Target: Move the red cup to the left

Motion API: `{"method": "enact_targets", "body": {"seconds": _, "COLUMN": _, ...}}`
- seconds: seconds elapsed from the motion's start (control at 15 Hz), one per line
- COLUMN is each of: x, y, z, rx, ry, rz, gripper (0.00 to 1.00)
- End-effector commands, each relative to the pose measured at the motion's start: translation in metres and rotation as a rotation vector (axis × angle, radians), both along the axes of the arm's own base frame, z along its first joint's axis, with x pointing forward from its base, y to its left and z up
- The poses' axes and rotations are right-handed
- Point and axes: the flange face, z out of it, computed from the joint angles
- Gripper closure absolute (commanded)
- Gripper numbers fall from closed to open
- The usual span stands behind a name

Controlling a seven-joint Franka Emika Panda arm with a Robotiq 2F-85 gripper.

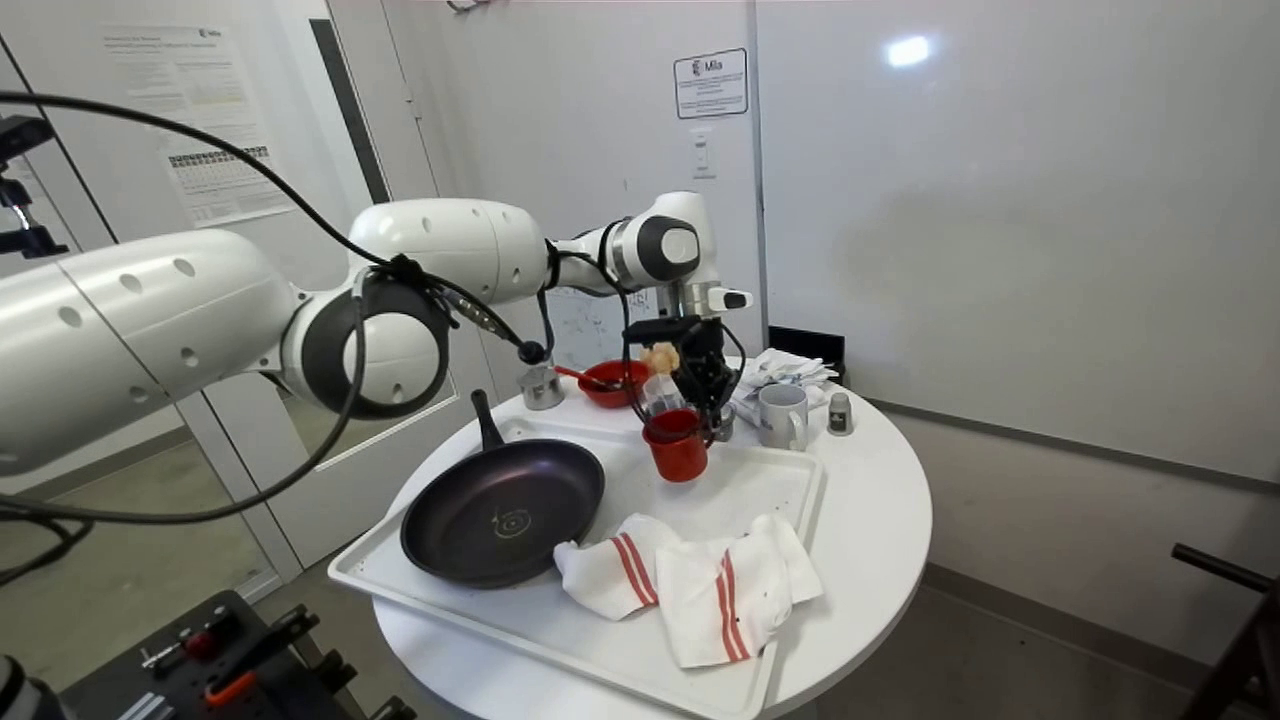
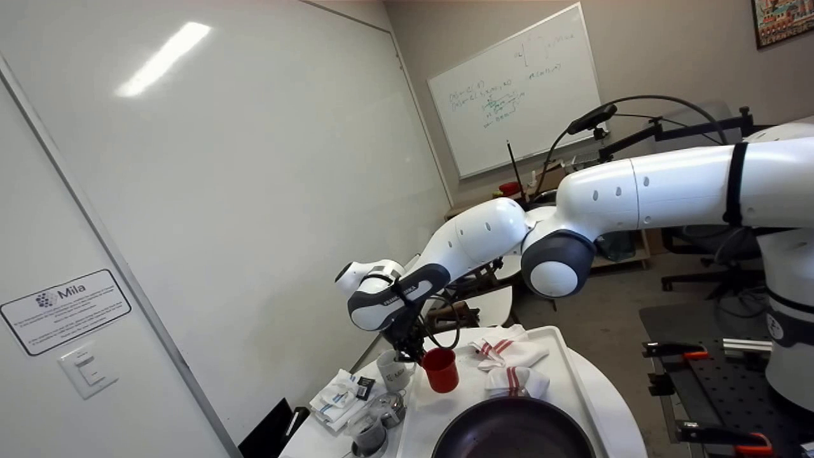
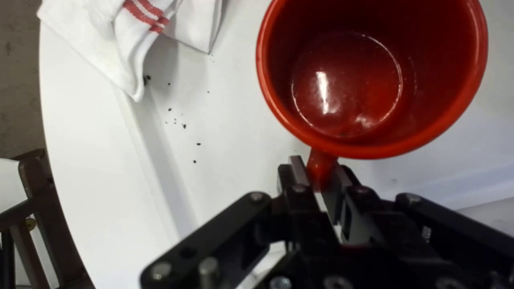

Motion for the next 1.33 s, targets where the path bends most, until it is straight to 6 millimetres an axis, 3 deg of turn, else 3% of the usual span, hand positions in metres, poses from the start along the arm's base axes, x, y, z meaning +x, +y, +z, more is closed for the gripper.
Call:
{"method": "enact_targets", "body": {"seconds": 0.0, "x": 0.006, "y": 0.026, "z": 0.006, "rx": -0.021, "ry": -0.01, "rz": 0.068, "gripper": 0.96}}
{"method": "enact_targets", "body": {"seconds": 0.6, "x": 0.014, "y": 0.08, "z": 0.009, "rx": -0.058, "ry": -0.028, "rz": 0.16, "gripper": 0.96}}
{"method": "enact_targets", "body": {"seconds": 1.0, "x": 0.016, "y": 0.081, "z": 0.013, "rx": -0.075, "ry": -0.048, "rz": 0.163, "gripper": 0.96}}
{"method": "enact_targets", "body": {"seconds": 1.07, "x": 0.014, "y": 0.084, "z": 0.006, "rx": -0.052, "ry": -0.035, "rz": 0.145, "gripper": 0.85}}
{"method": "enact_targets", "body": {"seconds": 1.27, "x": 0.014, "y": 0.082, "z": 0.006, "rx": -0.055, "ry": -0.04, "rz": 0.145, "gripper": 0.85}}
